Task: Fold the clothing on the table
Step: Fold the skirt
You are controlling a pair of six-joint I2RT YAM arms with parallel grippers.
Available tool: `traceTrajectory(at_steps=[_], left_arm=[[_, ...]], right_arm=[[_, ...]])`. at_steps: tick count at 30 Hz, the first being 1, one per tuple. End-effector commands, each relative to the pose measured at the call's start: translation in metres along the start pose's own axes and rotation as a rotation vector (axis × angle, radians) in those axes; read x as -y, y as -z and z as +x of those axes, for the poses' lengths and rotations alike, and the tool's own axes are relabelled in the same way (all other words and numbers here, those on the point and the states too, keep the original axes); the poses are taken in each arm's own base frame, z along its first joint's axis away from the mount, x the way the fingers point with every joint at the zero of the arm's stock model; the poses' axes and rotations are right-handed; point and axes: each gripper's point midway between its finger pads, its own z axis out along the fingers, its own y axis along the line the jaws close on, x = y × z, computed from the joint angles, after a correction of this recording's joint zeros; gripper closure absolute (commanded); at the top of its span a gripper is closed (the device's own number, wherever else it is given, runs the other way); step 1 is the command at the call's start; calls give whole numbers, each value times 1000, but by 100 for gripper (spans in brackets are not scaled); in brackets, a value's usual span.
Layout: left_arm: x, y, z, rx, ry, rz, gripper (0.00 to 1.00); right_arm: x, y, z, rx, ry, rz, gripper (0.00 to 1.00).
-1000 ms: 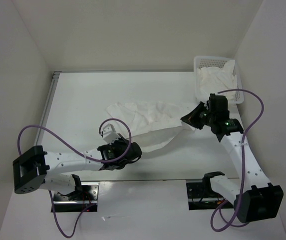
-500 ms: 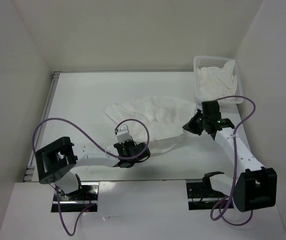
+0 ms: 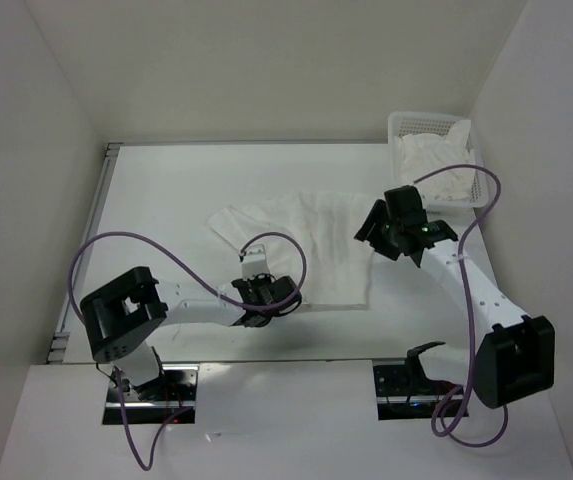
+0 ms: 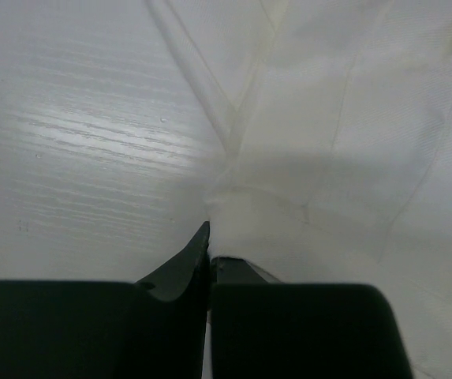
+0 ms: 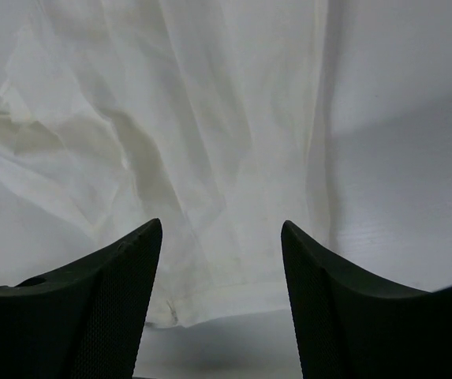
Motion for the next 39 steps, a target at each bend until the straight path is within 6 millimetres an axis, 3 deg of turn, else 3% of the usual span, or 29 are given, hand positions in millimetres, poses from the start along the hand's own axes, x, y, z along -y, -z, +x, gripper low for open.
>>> traceTrajectory(at_steps=[1, 7, 11, 15, 18, 23, 24, 31, 38, 39], left_arm=[[13, -3, -13, -10, -24, 32, 100], [-4, -19, -40, -54, -42, 29, 100], [-28, -34, -65, -70, -21, 2, 100], [-37, -44, -75, -81, -14, -4, 100], [-33, -45, -81, -69, -11, 14, 100], [-26, -52, -80, -90, 7, 50, 100], [-33, -61, -78, -104, 7, 30, 100], [-41, -72, -89, -119, 32, 47, 100], [-50, -73, -89, -133, 52, 60, 100], [-50, -73, -89, -133, 52, 60, 100]], right_arm=[[-7, -1, 28, -94, 132, 44, 32], [-13, -12, 86, -204, 311, 125, 32], [-24, -15, 106, -201, 468, 186, 32], [-22, -21, 118, -181, 589, 243, 32], [-23, -20, 122, -168, 644, 259, 32], [-42, -11, 135, -136, 731, 232, 32], [-45, -9, 141, -126, 767, 233, 32], [-37, -8, 168, -144, 856, 264, 32], [-20, -13, 179, -135, 891, 347, 32], [-26, -11, 180, -122, 884, 346, 32]])
